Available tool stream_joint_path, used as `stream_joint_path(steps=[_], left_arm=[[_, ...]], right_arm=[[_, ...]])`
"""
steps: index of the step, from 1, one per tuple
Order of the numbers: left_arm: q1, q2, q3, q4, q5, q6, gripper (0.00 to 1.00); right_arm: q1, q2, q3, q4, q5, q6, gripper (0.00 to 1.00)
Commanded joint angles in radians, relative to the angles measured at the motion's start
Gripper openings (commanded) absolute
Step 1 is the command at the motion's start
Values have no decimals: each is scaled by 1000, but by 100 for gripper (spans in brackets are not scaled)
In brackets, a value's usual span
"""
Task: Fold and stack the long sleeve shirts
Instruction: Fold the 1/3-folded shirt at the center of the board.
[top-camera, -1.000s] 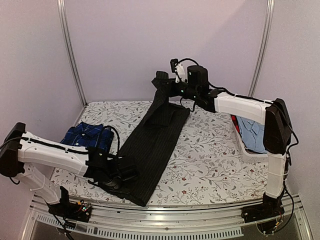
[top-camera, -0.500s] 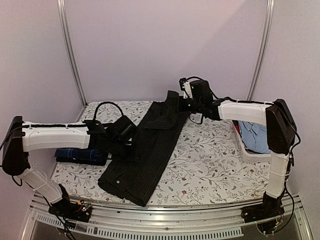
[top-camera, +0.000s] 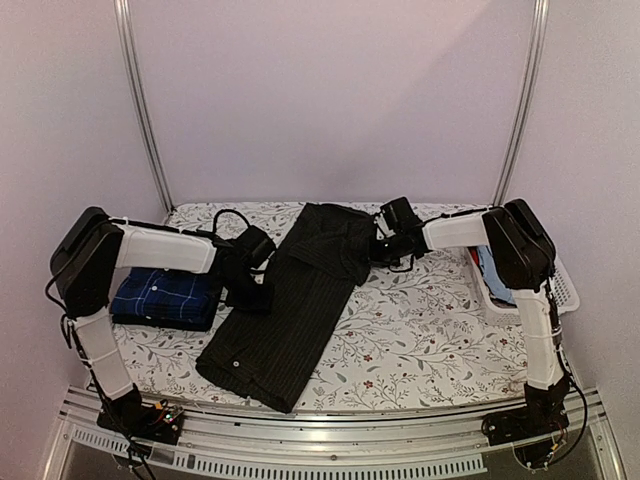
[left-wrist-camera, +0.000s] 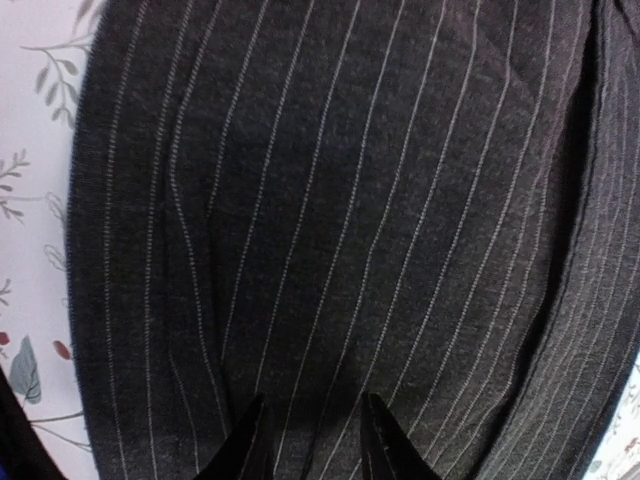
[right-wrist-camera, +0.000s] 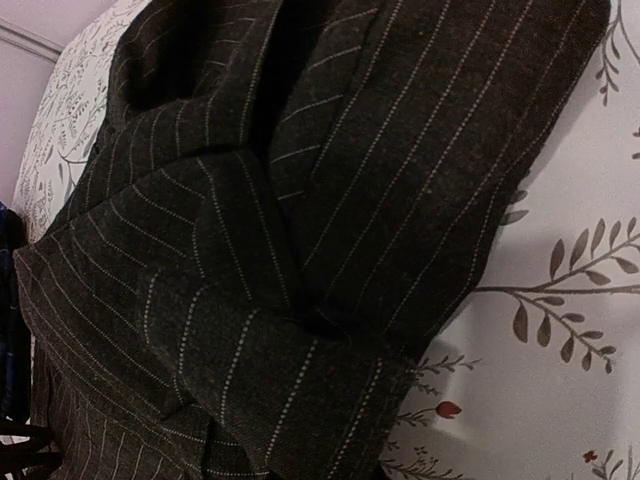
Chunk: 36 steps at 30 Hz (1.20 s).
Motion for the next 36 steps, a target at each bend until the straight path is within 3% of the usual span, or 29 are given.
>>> stream_joint_path(steps=[1,13,17,22,29,36], left_arm=[[6,59,35,-4,94,52,29],[-119,227,203,32,282,-28,26],[-134,249,254,35,274,-45,25],[-119,183,269,31,218,-55,27],[-50,90,286,26,213,-4,30],[35,119,347,72,314,26,34]], right_arm=[[-60,53,111,-95,-74,-6,0],[-203,212,387,-267,-109,-47,0],[-213,240,487,-336,-105,-77,0],[-210,186,498,-337,-117,-87,0],[-131,2,395,-271,-57,-59,0],[17,-259,14,-31,21,93,0]])
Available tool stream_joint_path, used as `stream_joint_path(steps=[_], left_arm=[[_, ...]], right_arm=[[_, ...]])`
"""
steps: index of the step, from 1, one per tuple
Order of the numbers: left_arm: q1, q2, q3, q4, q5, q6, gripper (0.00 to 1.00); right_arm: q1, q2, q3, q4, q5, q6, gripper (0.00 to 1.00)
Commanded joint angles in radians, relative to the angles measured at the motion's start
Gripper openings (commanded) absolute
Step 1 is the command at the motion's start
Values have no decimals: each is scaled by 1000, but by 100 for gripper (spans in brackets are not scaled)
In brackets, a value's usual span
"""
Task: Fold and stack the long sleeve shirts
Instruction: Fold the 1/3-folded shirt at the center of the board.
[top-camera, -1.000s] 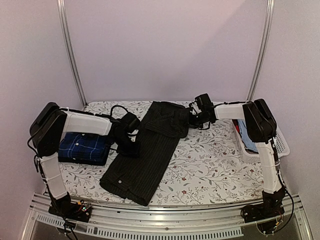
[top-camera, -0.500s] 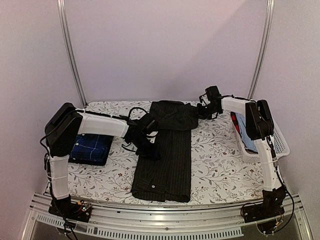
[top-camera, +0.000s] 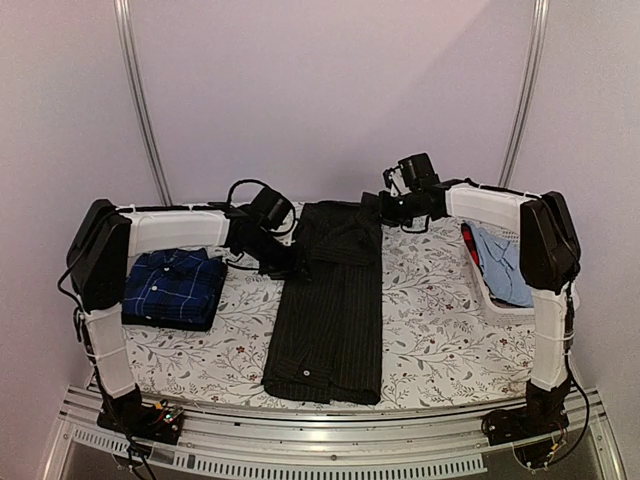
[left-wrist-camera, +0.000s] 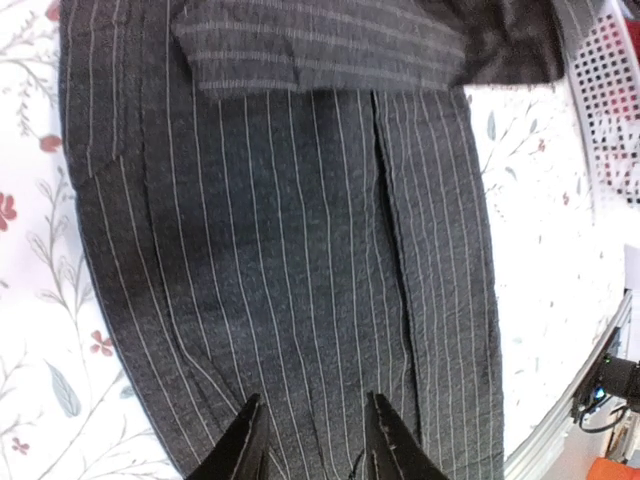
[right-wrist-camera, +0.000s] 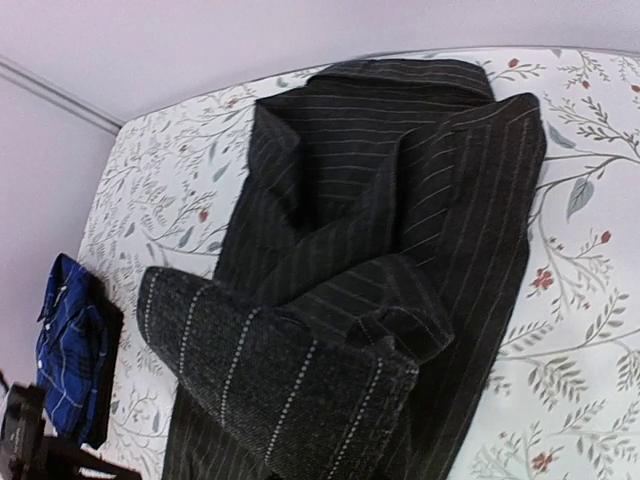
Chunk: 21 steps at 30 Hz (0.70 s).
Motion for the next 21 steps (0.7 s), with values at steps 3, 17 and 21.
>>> stream_joint_path(steps=[3,17,21], left_arm=[[60,29,70,27,83,47,36],[80,87,69,75,174,39,42],[81,95,61,67,177,47,43]], right_arm=[[146,-256,-364,263,93,207,0],[270,-537,-832,453,138,291,42],[287,-599,-854,361,171,213,64]])
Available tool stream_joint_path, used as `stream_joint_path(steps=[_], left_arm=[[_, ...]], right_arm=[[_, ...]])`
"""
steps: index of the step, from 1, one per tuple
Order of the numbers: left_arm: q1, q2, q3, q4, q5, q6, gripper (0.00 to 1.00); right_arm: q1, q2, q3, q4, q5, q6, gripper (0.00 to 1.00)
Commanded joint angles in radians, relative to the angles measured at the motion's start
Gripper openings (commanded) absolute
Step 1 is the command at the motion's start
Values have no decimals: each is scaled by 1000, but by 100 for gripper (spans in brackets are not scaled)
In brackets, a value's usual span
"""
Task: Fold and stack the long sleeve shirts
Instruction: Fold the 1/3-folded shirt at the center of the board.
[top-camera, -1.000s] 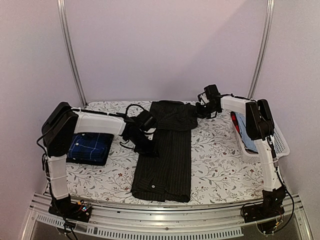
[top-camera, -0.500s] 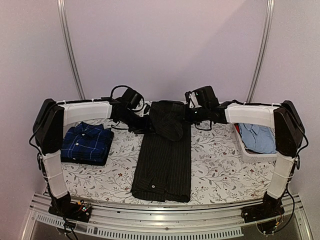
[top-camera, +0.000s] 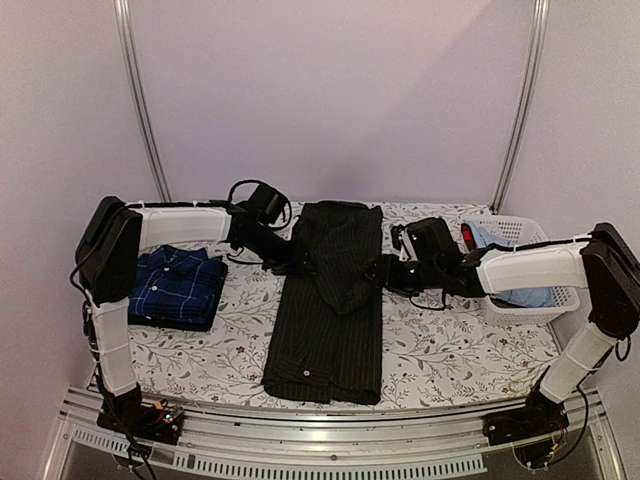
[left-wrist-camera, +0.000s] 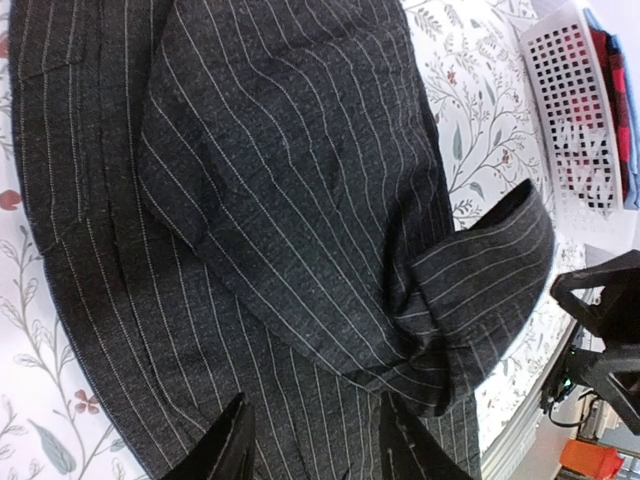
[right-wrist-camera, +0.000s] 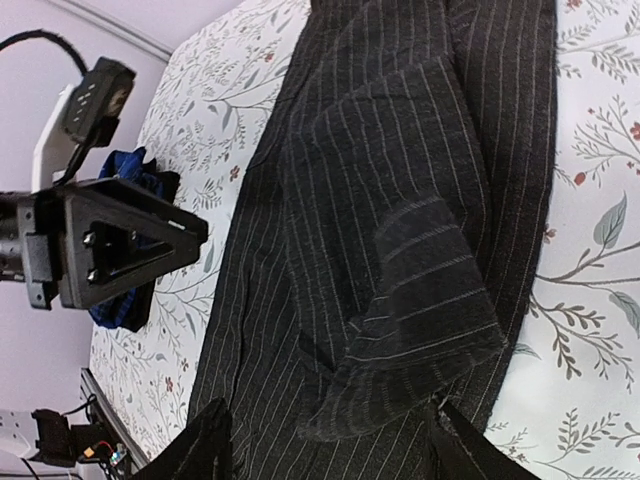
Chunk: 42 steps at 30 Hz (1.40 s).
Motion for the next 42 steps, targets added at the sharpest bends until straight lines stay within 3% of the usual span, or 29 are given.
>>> stream_joint_path(steps=[1,4,7,11,14,26,31,37,42], left_arm=[[13,23,4,12,22,18,43],[12,19,-6,14,43,23,43],[6,7,-23,11,47,31,43],[1,8,-37,10,72,37,43],[-2,12,-46,10,78,24,44],[-8,64,-49,54,111,-23,45],[-8,90,-49,91,124,-58,45],[-9,128,-26,124,149,-93,44],[-8,154,-4,129,152,-102,39]], right_arm=[[22,-100,-17,-50,65,-96,67],[-4,-120,1,-157,117,-143,70],[-84,-85,24,-191,41,-178,69],[-132,36,125,-215,-87,-309,66],[-138,121,179,-239,-68,-401,66],[-213,261,158,-150,-204,-524,70],[-213,238,135,-126,-246,-513,54],[-206,207,123,-145,-286,-500,15],[-165,140,120,-194,-266,-481,5]])
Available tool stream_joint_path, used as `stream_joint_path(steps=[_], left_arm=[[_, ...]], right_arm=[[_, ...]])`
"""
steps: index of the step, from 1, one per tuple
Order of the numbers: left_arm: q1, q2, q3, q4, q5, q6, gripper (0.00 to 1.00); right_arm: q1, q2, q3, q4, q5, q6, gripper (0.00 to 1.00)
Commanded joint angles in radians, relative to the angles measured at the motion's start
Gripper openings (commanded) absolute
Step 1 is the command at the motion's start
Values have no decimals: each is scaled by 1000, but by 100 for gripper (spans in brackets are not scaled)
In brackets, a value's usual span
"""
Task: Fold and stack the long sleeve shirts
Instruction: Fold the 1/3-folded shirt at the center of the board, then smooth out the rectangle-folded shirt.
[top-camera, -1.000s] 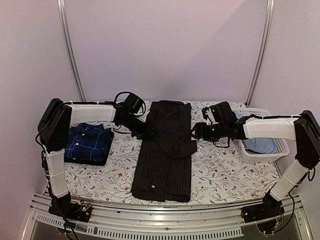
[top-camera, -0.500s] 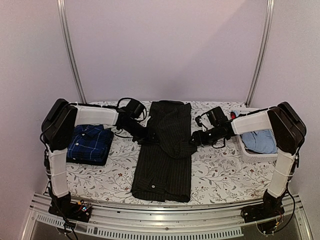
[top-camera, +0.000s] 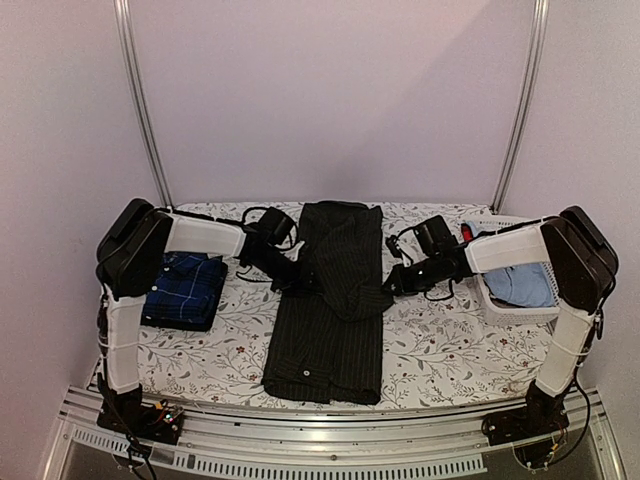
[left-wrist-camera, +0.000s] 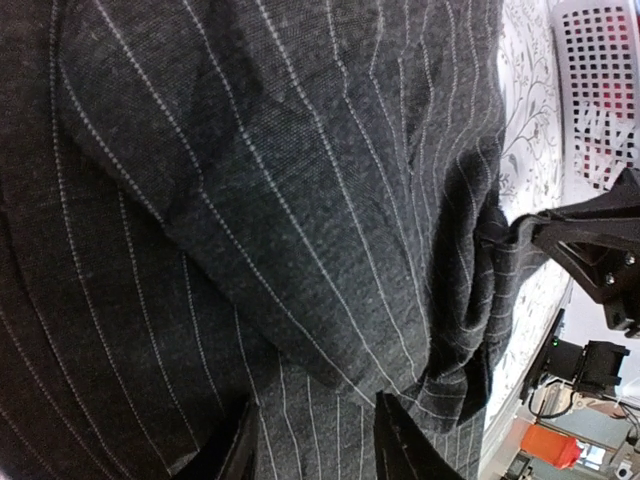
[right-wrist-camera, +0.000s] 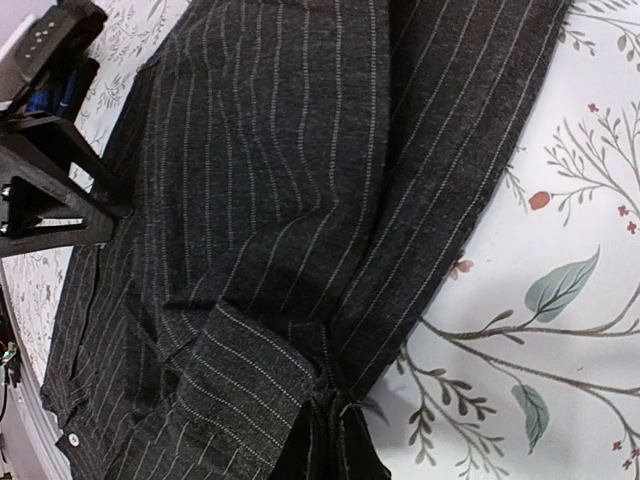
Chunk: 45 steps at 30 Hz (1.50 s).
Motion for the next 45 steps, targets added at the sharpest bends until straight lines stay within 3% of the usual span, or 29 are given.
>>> stream_joint_path(steps=[1,10,17,22,29,35,45], left_arm=[[-3,26,39,34,18,-17,37],[-6,57,81,34,14,-30,26],[-4,47,79,16,-33,-28,33],[-4,48,80,18,-36,-26,36],[-5,59,96,0,-36,-17,37],[-5,61,101,-9,-39,-14,38],[-7,51,94,-23,-57,-16,41]], right_arm=[[46,-102,-4,-40,-3,21,3],[107,-199,-1,-64,4,93,0],[142,-256,-27,-58,17,132,0],[215,-283,-124,-50,21,124,10],[288,-357,-267,-77,93,96,34],[279,-424,-222,-151,263,97,55],[329,-315,-82,-264,298,2,62]])
